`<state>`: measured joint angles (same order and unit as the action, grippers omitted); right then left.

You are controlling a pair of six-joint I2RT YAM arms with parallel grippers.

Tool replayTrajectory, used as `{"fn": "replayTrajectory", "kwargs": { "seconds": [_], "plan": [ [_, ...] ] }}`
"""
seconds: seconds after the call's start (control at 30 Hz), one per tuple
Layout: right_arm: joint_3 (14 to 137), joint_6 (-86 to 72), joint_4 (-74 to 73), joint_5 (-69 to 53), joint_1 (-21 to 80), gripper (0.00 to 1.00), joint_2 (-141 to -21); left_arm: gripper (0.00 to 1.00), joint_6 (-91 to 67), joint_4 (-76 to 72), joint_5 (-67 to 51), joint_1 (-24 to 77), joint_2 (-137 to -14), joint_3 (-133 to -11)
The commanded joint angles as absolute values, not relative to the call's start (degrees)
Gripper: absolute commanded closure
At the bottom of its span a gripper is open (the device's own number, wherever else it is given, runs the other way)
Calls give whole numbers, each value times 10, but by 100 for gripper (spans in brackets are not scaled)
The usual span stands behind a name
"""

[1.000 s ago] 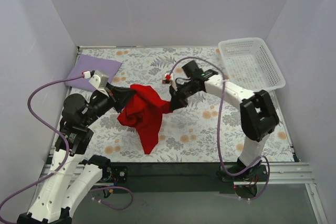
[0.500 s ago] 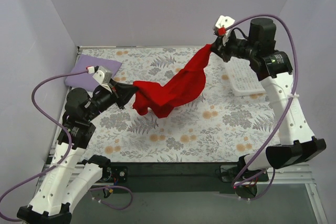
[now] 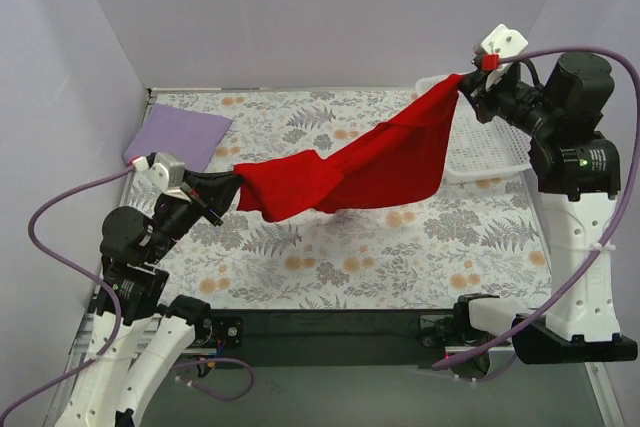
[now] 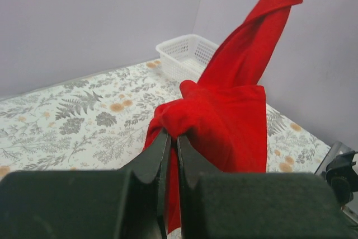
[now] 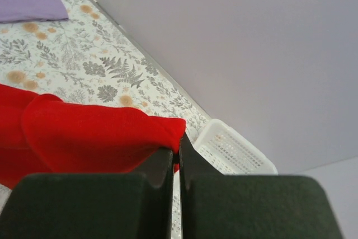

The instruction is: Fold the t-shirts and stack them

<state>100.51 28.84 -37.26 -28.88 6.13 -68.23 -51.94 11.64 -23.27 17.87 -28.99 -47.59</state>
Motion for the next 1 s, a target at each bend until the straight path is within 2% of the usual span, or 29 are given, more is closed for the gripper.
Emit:
{"fn": "replayTrajectory", "kwargs": {
  "seconds": [0.0,0.17,0.37,0.57,0.7,0.87,0.97],
  "plan": [
    [1000,272,-353,-286,38,99,-651,100,-535,111,-187,181,-251,-476],
    [1026,251,-362,-332,5,99,-631,100,-561,116,-234,181,-214,-486],
    [1062,217,-368,-471,-53,99,-634,100,-591,121,-287,181,-210,-500],
    [959,133,-293,-561,-52,99,-643,100,-654,108,-217,181,-206,-433],
    [905,118,-256,-481,-1,99,-688,100,-733,72,-149,180,-249,-366],
    [864,131,-233,-344,111,99,-791,100,-818,19,-114,178,-405,-327],
    [890,102,-200,-255,153,99,-894,100,-840,5,-80,159,-502,-331]
  ]
}}
